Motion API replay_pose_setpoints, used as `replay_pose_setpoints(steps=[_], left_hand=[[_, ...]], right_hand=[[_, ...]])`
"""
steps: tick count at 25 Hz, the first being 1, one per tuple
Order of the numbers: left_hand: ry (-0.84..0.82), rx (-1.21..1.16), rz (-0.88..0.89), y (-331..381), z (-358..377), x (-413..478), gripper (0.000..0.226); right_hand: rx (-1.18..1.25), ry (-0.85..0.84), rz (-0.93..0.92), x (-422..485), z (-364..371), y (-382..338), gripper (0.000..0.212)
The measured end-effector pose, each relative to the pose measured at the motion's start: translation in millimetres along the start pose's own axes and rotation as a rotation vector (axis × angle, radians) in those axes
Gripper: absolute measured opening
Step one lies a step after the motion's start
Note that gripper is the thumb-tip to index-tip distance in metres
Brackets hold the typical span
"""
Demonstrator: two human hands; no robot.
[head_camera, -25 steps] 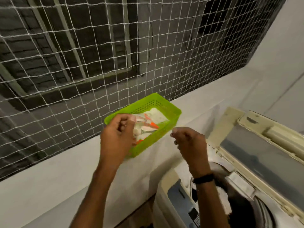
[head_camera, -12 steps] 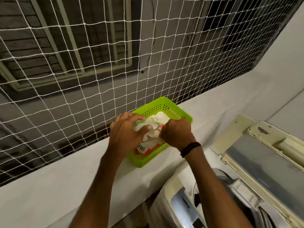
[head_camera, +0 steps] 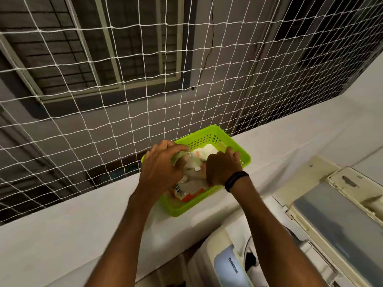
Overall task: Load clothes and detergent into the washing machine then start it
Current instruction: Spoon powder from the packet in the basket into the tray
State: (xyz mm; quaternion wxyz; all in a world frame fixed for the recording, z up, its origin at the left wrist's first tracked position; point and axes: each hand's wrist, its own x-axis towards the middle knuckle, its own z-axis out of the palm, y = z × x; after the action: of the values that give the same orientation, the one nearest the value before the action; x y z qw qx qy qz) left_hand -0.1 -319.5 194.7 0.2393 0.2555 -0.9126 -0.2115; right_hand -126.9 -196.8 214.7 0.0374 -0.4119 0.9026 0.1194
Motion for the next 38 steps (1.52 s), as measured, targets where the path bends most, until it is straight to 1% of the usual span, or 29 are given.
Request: replay_pose_setpoints(steps=[2,4,5,7,8,10,11,14,15,16,17,19,20,21,23,24,26,30,33,36,38], left_hand=[[-0.033,-0.033,0.083,-3.9,-3.1,-3.8,0.050],[-0.070,-0.040,0.134,-5.8,-6.5,-6.2,0.063],[-0.085,-0.036,0.147,-5.7,-7.3,-6.9,0.064],[-0.073,-0.057,0.158,-7.1,-4.8,-5.7,0.054],[-0.046,-0.097,0.149,-7.3,-2.6,-3.8,0.045],[0.026,-0.199,0.116,-7.8,2.0,-0.8,0.027],[0.051,-0.222,0.098,-7.5,3.3,-0.3,0.021],[0.083,-0.210,0.071,-8.3,5.9,-0.3,0.014],[0.085,-0.207,0.067,-8.3,5.9,-0.3,0.014],[0.086,-0.208,0.067,-8.2,6.0,-0.2,0.013],[0.087,-0.209,0.069,-7.4,5.5,-0.2,0.013],[0.089,-0.211,0.070,-6.1,4.5,-0.3,0.012],[0.088,-0.209,0.069,-5.4,3.9,-0.6,0.013],[0.087,-0.207,0.066,-5.3,3.8,-1.0,0.013],[0.087,-0.209,0.054,-4.6,3.2,-1.3,0.013],[0.091,-0.210,0.049,-4.3,3.2,-1.5,0.013],[0.100,-0.209,0.052,-4.2,3.5,-1.6,0.013],[0.095,-0.218,0.059,-5.6,3.8,-1.6,0.015],[0.101,-0.224,0.059,-6.2,3.9,-1.7,0.015],[0.099,-0.249,0.071,-6.6,4.2,-1.4,0.016],[0.084,-0.257,0.072,-7.0,4.5,-0.7,0.019]], right_hand=[[0.017,0.056,-0.055,-3.3,1.7,4.1,0.041],[0.164,0.137,-0.071,-7.0,0.8,9.9,0.033],[0.273,0.198,-0.044,-11.3,-2.3,12.7,0.027],[0.447,0.299,0.013,-18.7,-7.6,19.4,0.019],[0.476,0.291,0.017,-20.8,-9.5,21.7,0.017],[0.508,0.202,0.016,-19.6,-9.3,24.3,0.019],[0.547,0.145,0.035,-17.7,-9.6,23.0,0.028],[0.671,0.018,0.162,-13.5,-16.9,19.4,0.077],[0.681,-0.029,0.179,-11.1,-16.1,19.5,0.085],[0.676,-0.080,0.191,-10.2,-18.4,19.6,0.082],[0.667,-0.126,0.201,-9.6,-22.4,19.9,0.067],[0.742,-0.159,0.223,-9.8,-27.7,19.7,0.027],[0.792,-0.179,0.226,-10.3,-28.3,20.0,0.017],[0.819,-0.206,0.225,-10.6,-26.9,19.1,0.015],[0.857,-0.235,0.233,-10.8,-25.2,17.4,0.025],[0.887,-0.245,0.232,-11.7,-25.9,17.2,0.026],[0.945,-0.247,0.232,-13.7,-28.1,19.3,0.023],[1.070,-0.197,0.269,-20.4,-29.8,36.5,0.019],[1.240,-0.151,0.329,-27.8,-24.5,53.8,0.016],[1.446,-0.142,0.351,-38.8,-14.9,61.6,0.017],[1.530,-0.139,0.383,-42.9,-5.9,63.6,0.017]])
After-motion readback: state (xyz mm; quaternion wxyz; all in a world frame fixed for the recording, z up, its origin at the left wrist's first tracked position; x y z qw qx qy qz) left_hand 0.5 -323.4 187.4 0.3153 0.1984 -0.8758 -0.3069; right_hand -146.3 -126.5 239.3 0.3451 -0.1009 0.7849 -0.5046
